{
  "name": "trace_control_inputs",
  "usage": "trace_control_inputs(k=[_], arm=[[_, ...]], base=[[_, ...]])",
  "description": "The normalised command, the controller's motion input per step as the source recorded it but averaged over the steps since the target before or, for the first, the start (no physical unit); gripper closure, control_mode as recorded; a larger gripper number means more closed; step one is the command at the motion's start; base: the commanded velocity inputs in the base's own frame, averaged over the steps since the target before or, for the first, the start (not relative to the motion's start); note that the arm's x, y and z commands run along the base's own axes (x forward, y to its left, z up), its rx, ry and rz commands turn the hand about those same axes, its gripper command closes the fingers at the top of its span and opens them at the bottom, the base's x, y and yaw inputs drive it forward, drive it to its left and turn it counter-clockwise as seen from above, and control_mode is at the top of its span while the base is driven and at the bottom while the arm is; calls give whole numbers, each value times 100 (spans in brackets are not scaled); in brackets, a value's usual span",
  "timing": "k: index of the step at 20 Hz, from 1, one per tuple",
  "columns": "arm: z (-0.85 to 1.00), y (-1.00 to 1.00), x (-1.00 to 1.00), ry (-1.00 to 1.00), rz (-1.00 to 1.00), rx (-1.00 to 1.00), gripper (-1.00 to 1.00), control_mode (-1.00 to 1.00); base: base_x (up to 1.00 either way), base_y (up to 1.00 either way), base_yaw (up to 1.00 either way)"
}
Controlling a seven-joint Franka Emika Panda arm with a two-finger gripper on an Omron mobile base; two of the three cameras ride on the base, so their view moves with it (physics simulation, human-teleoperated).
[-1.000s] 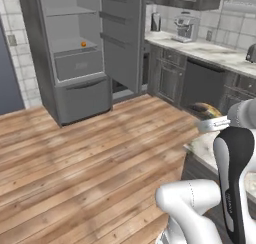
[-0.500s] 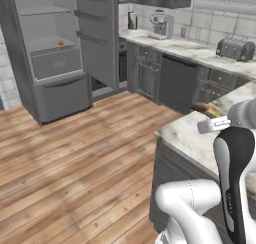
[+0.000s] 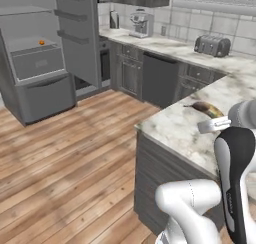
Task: Retrieve the banana and tangerine from the fridge and place them into the bowl on the dining table.
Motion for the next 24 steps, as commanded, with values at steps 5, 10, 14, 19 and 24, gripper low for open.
trace_control_inputs(k=[5, 10, 14, 19, 24], arm=[[0, 0, 0, 0, 0, 0, 100, 100], [0, 0, 0, 0, 0, 0, 100, 100], [0, 0, 0, 0, 0, 0, 100, 100], [0, 0, 0, 0, 0, 0, 100, 100], [0, 0, 0, 0, 0, 0, 100, 100]], base=[[-47, -51, -19], [-59, -60, -19], [-70, -57, -18], [-56, -48, -18], [-53, -40, -18]])
